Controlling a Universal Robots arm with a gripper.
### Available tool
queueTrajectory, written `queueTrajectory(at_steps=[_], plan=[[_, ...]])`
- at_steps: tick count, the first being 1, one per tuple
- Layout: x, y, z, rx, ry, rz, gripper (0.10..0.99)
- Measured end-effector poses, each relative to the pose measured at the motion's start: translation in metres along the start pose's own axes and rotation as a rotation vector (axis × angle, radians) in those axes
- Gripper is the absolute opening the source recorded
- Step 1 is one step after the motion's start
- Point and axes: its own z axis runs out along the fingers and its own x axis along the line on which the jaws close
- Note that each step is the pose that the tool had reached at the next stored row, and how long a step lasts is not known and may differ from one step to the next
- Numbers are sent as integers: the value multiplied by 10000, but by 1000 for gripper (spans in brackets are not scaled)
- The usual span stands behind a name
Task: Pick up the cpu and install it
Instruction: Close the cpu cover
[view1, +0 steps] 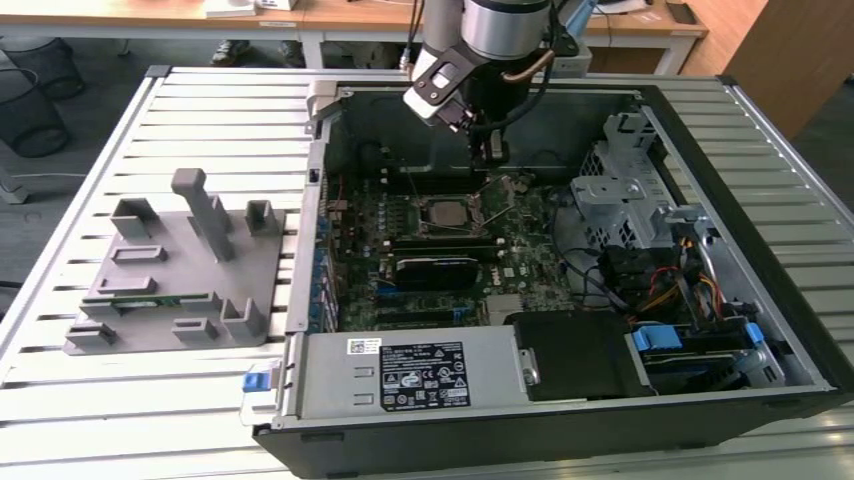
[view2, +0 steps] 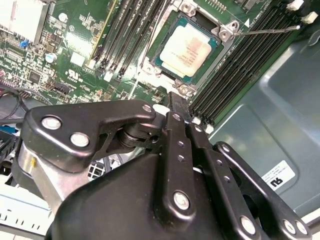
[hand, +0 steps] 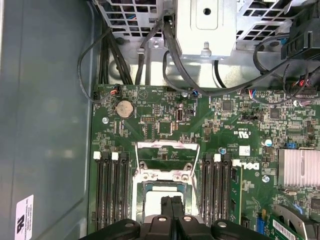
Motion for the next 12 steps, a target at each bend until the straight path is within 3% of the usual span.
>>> queueTrajectory(at_steps=[12], plan=[[-2,119,3,1,0,0,106]])
